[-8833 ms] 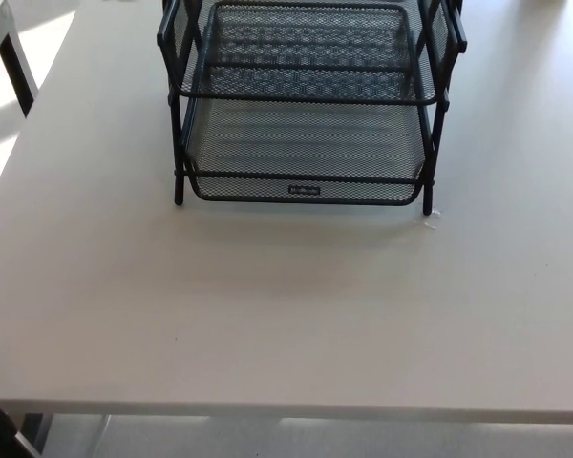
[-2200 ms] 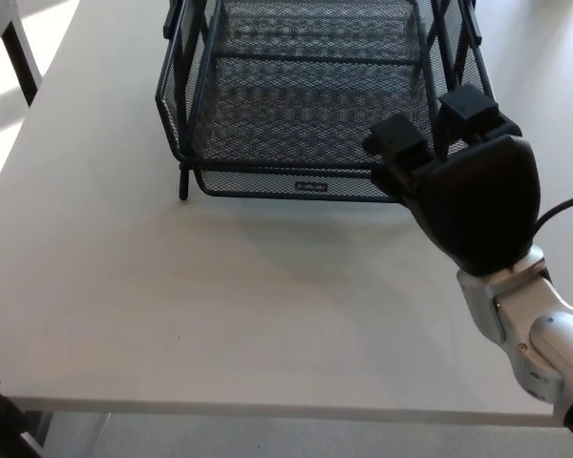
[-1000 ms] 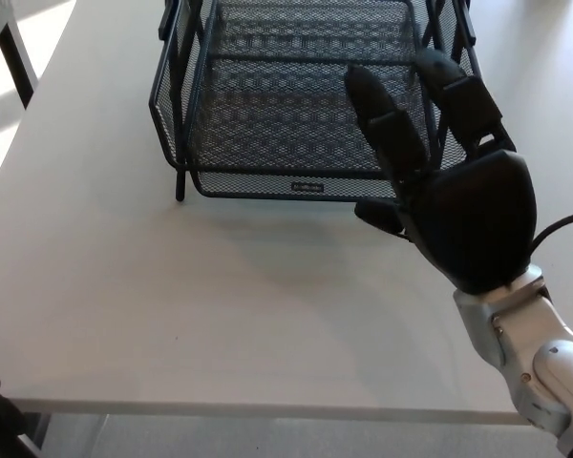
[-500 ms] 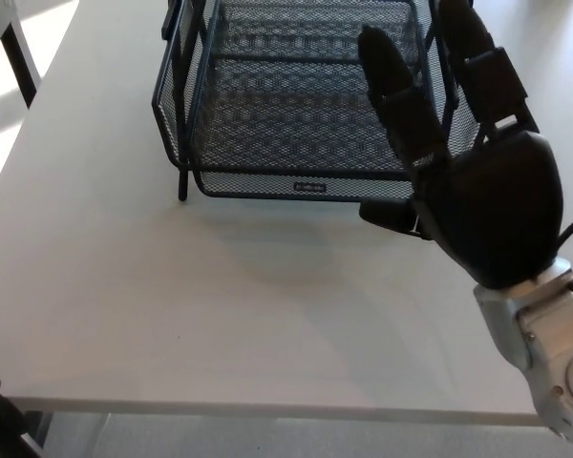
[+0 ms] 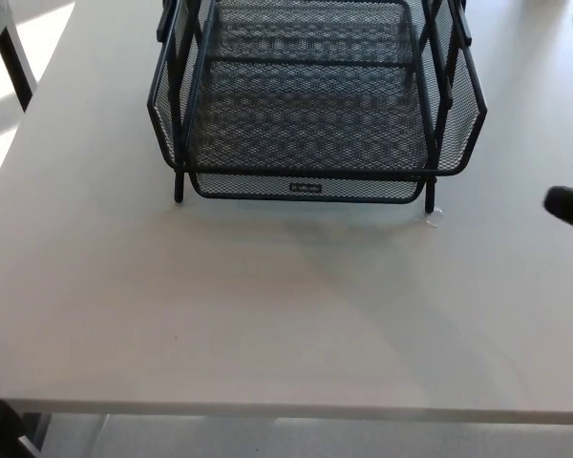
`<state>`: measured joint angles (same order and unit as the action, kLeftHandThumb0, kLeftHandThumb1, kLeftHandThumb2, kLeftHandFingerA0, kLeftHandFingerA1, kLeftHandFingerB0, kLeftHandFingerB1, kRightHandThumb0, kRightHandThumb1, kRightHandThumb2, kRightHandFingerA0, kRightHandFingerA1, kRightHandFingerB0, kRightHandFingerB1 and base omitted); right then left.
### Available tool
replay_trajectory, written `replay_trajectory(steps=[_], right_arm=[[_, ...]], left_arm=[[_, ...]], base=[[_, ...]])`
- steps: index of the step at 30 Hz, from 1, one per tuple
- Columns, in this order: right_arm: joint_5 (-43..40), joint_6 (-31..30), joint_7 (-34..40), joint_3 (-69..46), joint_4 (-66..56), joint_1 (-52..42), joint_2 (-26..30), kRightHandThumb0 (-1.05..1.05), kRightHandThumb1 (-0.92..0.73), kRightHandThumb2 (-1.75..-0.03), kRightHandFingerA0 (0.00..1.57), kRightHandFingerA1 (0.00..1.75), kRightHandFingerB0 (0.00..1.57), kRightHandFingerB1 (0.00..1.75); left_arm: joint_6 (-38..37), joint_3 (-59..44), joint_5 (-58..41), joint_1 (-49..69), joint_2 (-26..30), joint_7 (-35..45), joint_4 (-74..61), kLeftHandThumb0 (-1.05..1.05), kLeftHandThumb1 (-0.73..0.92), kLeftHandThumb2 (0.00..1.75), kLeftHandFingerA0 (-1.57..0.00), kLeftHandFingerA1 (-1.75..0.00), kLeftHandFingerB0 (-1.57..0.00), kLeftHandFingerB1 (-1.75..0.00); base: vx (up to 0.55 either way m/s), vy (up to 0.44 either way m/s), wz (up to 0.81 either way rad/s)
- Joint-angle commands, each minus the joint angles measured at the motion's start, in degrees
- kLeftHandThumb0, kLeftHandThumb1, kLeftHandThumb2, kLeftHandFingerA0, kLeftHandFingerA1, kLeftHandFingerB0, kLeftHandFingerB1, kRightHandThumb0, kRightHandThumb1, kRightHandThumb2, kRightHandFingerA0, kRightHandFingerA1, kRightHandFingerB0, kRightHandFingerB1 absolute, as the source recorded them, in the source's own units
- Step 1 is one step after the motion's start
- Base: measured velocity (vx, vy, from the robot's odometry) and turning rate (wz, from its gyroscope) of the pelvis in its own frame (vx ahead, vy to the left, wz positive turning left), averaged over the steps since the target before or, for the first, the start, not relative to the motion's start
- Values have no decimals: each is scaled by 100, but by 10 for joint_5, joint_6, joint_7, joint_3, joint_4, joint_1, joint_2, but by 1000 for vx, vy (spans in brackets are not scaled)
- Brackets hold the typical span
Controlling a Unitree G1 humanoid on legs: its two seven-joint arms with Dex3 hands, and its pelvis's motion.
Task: The robot uses its right hand to grab the drawer kept on the middle of the desk and pull it out towards the robot
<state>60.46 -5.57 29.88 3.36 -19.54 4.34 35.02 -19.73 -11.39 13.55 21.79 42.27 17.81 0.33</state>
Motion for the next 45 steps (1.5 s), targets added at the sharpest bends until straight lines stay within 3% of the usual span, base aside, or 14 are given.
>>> replay_trajectory(steps=[1, 13, 16, 17, 18, 23, 24, 26, 27, 28, 31, 32, 33, 45], right_arm=[[-137, 42, -64, -218, -55, -140, 42, -97, -53, -88, 0, 0, 3, 18], [-151, 126, 115, -335, 296, -211, 63, -96, -73, -114, 0, 14, 12, 29], [-165, 84, 57, -337, 342, -218, 55, -96, -61, -104, 7, 22, 3, 32], [-157, 80, 69, -332, 369, -216, 57, -95, -72, -61, 0, 50, 3, 40], [-170, 75, 48, -331, 392, -214, 54, -88, -53, -97, 3, 44, 1, 44], [-177, 77, 15, -303, 489, -211, 63, -89, -55, -96, 2, 46, 8, 45], [-177, 80, 24, -293, 519, -199, 55, -41, -24, -92, 5, 57, 0, 49], [-186, 99, 33, -288, 543, -191, 49, -41, -24, -92, 5, 57, 0, 49], [-183, 101, 44, -281, 564, -182, 47, -91, -67, -62, 4, 54, 20, 36], [-179, 103, 56, -271, 594, -168, 43, -41, -24, -93, 4, 56, 0, 49], [-198, 128, 66, -266, 622, -156, 22, -84, -49, -89, 6, 52, 19, 44], [-195, 131, 73, -262, 626, -155, 20, -86, -63, -61, 8, 52, 27, 33], [-186, 121, 62, -244, 636, -151, 9, -86, -52, -93, 6, 51, 17, 44], [-220, 132, 40, -149, 778, -85, -39, -84, -51, -89, 8, 58, 16, 42]], left_arm=[[-17, -11, 2, 6, 9, 3, 14, -32, 54, 56, -78, -87, -79, -59], [-14, -8, 4, 2, 7, 1, 18, -33, 54, 56, -80, -88, -80, -60], [-13, -7, 3, 4, 5, 1, 16, -33, 54, 56, -79, -88, -80, -60], [-13, -8, 4, 5, 4, -1, 14, -34, 54, 56, -80, -89, -81, -60], [-12, -7, 4, 4, 4, -1, 16, -34, 54, 56, -80, -89, -80, -60], [-13, -7, 10, 5, 9, 0, 15, -33, 55, 56, -78, -87, -78, -60], [-10, -8, 4, 3, 7, 2, 15, -32, 54, 56, -78, -88, -79, -59], [-10, -9, 1, 2, 6, 2, 15, -32, 54, 56, -78, -88, -79, -59], [-11, -8, 1, 1, 5, 2, 16, -31, 53, 56, -81, -88, -80, -60], [-12, -7, 1, 0, 5, 1, 18, -32, 54, 56, -80, -88, -80, -59], [-8, -6, 6, -4, 8, 2, 16, -32, 54, 56, -79, -88, -79, -59], [-8, -6, 6, -4, 8, 2, 15, -32, 54, 56, -80, -89, -80, -59], [-6, -6, 11, -2, 12, 3, 11, -33, 55, 56, -79, -87, -79, -58], [1, -3, 14, 3, 8, 4, 5, -33, 54, 56, -79, -88, -79, -59]], base=[[0, 0, 0], [0, 0, 0], [0, 0, 0], [0, 0, 0], [0, 0, 0], [0, 0, 0], [0, 0, 0], [0, 0, 0], [0, 0, 0], [0, 0, 0], [0, 0, 0], [0, 0, 0], [0, 0, 0], [0, 0, 0]])
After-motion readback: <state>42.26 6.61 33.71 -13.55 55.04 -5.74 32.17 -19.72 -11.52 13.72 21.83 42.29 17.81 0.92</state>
